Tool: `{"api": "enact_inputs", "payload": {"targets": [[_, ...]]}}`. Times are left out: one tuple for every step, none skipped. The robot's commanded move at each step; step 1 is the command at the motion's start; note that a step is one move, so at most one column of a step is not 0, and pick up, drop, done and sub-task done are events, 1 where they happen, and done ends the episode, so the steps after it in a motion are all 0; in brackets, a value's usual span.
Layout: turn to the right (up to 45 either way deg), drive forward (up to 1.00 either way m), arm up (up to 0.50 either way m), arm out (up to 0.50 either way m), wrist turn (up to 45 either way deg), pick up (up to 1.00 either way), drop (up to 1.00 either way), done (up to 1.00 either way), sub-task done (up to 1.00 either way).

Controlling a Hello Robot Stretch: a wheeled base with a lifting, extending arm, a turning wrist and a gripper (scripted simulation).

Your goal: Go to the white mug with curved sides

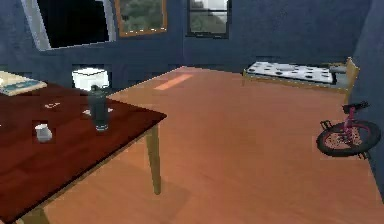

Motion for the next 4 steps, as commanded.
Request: {"api": "enact_inputs", "payload": {"targets": [[-33.0, 0.00, 0.00, 0.00, 0.0, 0.00, 0.00, 0.00, 0.00], [0.0, 0.20, 0.00, 0.00, 0.0, 0.00, 0.00, 0.00, 0.00], [-6.0, 0.00, 0.00, 0.00, 0.0, 0.00, 0.00, 0.00, 0.00], [0.0, 1.00, 0.00, 0.00, 0.0, 0.00, 0.00, 0.00, 0.00]]}}
